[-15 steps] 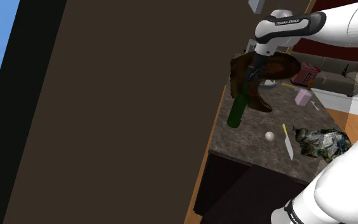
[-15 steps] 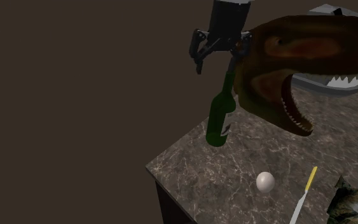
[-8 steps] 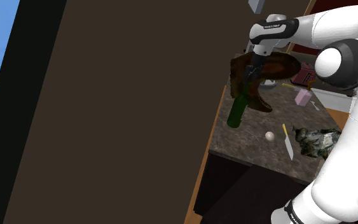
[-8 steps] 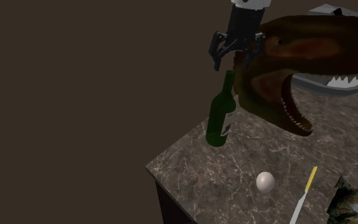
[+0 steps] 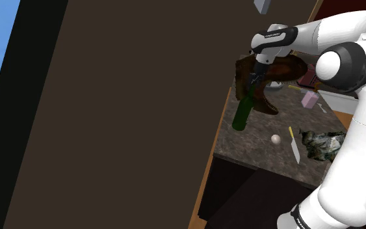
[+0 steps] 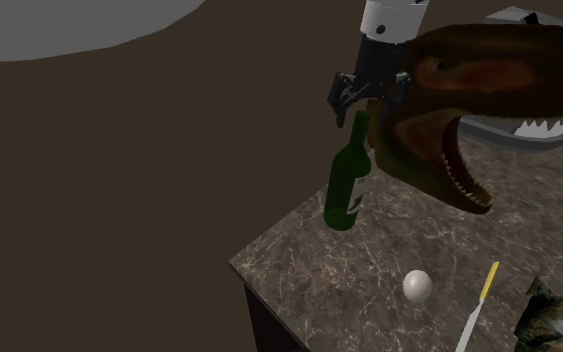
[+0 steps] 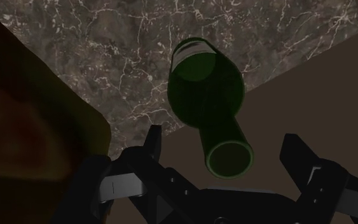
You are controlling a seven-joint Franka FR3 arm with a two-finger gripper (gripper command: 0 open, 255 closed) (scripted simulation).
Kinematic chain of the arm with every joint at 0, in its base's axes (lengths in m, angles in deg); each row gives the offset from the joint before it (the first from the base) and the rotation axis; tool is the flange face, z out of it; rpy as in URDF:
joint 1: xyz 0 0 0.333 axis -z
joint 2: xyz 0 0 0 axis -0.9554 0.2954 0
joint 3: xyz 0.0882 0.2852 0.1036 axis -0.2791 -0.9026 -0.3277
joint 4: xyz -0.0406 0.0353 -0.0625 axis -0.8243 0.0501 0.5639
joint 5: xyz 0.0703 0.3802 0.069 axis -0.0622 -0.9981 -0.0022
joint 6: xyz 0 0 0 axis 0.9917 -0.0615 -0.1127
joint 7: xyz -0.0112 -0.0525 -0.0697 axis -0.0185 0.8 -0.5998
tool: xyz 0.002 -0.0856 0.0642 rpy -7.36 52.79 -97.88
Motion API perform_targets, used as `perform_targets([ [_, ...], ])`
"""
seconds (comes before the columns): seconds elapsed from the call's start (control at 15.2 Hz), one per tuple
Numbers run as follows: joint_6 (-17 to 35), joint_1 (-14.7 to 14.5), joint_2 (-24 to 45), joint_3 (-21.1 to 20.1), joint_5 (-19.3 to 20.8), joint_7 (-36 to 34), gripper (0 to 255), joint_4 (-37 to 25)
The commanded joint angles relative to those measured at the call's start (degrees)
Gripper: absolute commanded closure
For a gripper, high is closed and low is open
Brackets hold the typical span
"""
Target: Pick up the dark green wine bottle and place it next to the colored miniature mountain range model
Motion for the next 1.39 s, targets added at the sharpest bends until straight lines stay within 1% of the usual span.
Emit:
perform_targets([
  [0.0,0.6,0.0,0.2,0.0,-0.1,0.1,0,0.4],
  [0.4,0.6,0.0,0.2,0.0,-0.1,0.1,0,0.4],
  [0.46,0.6,0.0,0.2,0.0,-0.1,0.1,255,0.4],
  [1.06,0.6,0.0,0.2,0.0,-0.1,0.1,255,0.4],
  [1.32,-2.2,0.1,-0.2,0.1,0.2,-0.2,255,-2.1],
])
